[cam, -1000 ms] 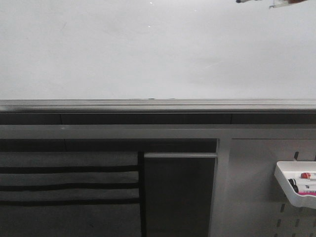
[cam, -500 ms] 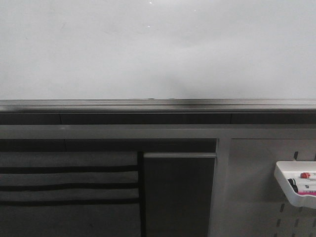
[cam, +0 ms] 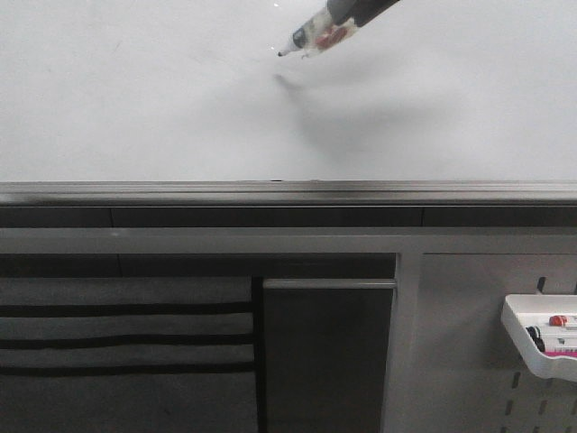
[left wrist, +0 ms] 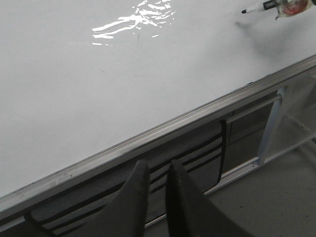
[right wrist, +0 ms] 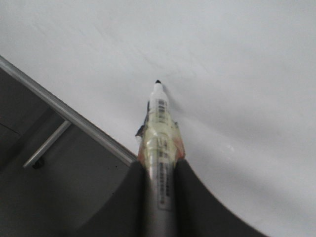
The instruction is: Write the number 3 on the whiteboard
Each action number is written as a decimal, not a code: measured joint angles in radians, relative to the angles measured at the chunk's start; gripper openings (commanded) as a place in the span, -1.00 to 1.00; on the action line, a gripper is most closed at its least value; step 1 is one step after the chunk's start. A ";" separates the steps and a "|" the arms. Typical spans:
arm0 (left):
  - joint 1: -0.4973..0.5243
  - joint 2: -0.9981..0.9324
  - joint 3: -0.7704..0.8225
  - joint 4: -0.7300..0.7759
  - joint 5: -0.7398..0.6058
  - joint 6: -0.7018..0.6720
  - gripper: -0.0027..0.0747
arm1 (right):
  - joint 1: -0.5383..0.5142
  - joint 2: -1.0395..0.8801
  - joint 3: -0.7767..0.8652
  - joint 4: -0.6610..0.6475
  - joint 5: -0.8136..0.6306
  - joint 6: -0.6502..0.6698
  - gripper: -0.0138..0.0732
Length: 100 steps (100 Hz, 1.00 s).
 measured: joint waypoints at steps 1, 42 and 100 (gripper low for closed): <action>0.000 0.000 0.000 0.000 0.000 0.000 -0.77 | 0.000 0.002 0.000 0.000 0.000 0.000 -0.83; 0.000 0.000 0.000 0.000 -0.002 0.000 -0.77 | -0.110 0.020 -0.004 0.044 0.125 -0.002 -0.83; 0.000 0.000 0.000 0.000 -0.002 0.000 -0.77 | -0.068 0.043 0.086 0.061 0.120 -0.004 -0.83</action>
